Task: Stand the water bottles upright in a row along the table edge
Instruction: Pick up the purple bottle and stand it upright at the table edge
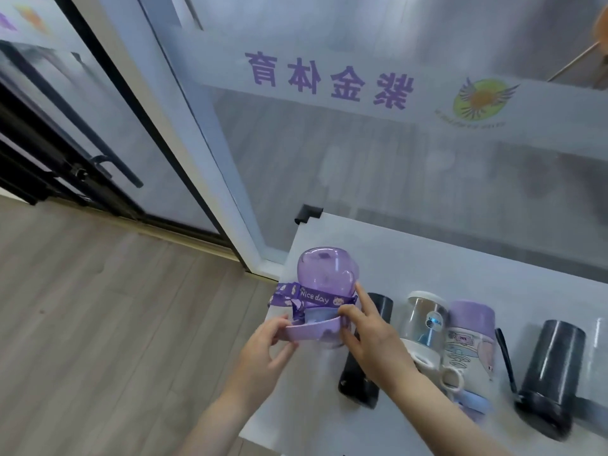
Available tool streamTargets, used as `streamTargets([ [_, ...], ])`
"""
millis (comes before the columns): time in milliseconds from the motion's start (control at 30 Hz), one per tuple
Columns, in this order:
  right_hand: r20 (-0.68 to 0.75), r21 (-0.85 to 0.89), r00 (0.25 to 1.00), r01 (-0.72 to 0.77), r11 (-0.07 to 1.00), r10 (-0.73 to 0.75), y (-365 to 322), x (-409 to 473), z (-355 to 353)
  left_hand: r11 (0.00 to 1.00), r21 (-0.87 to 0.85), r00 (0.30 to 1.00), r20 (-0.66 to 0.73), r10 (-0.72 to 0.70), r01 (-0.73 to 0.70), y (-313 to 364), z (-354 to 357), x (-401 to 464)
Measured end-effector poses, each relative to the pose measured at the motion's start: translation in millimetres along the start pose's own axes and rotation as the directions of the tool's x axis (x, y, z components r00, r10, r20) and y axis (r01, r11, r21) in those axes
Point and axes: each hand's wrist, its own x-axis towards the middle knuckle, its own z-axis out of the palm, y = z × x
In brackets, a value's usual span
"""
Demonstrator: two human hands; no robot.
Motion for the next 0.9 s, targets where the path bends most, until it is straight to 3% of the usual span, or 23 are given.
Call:
streamTargets([
  [167,0.026,0.220,0.992,-0.130,0.967,0.127,-21.3,16.7,-24.7,0.994,-0.101,0.997,-0.075,0.026,-0.033,19.9,-15.7,13.6],
  [267,0.048,0.337,0.966,-0.255,0.906,0.254,-24.4,28.7,-36.0,0.969,-0.243,0.997,0.076,-0.024,0.042,21.6,-14.2,20.2],
  [400,0.183,0.627,0.906,-0.407,0.664,0.382,-25.3,47.5,-46.4,0.961,-0.271,0.992,0.121,-0.028,0.060,24.7,-2.2,32.9],
  [467,0.203,0.688,0.894,-0.420,0.591,0.399,-25.1,55.6,-50.8,0.958,-0.281,0.993,0.110,-0.033,0.063,31.2,1.0,42.9],
  [733,0.180,0.693,0.962,-0.273,0.667,0.207,-15.0,61.5,-57.6,0.922,-0.384,0.999,0.037,-0.038,0.049,57.6,9.5,93.5],
  [900,0.040,0.599,0.964,-0.233,0.766,0.262,-6.6,86.0,-51.2,0.935,-0.352,0.999,0.036,-0.039,0.050,73.4,12.1,136.4],
])
